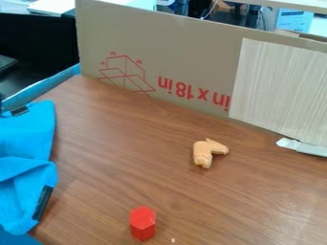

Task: Uncover the red figure from left to right

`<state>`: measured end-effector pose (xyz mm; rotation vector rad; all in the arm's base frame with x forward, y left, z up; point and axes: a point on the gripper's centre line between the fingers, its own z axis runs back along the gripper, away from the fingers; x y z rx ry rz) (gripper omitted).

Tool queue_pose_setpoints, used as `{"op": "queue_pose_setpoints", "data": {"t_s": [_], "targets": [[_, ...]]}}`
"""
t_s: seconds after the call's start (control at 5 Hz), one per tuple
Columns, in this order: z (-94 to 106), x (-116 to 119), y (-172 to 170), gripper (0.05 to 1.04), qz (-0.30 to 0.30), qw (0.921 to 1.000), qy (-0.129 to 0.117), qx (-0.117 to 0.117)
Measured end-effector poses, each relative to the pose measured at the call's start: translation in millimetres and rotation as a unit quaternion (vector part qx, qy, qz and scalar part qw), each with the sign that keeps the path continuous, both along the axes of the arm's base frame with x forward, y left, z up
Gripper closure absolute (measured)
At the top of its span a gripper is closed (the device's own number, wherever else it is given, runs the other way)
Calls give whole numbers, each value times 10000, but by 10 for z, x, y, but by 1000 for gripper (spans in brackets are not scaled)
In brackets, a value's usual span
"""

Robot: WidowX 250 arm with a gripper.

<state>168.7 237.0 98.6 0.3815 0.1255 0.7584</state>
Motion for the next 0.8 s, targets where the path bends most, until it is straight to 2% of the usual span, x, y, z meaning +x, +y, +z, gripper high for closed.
{"op": "queue_pose_setpoints", "data": {"t_s": [0.2, 0.4, 0.6, 0.8], "targets": [[-15, -34, 188, 83, 108, 9993, -129, -336], [-16, -85, 322, 84, 138, 9971, -390, -644], [-61, -220, 428, 84, 169, 9901, -956, -1016], [-67, -331, 518, 84, 84, 9835, -1381, -1167]]}}
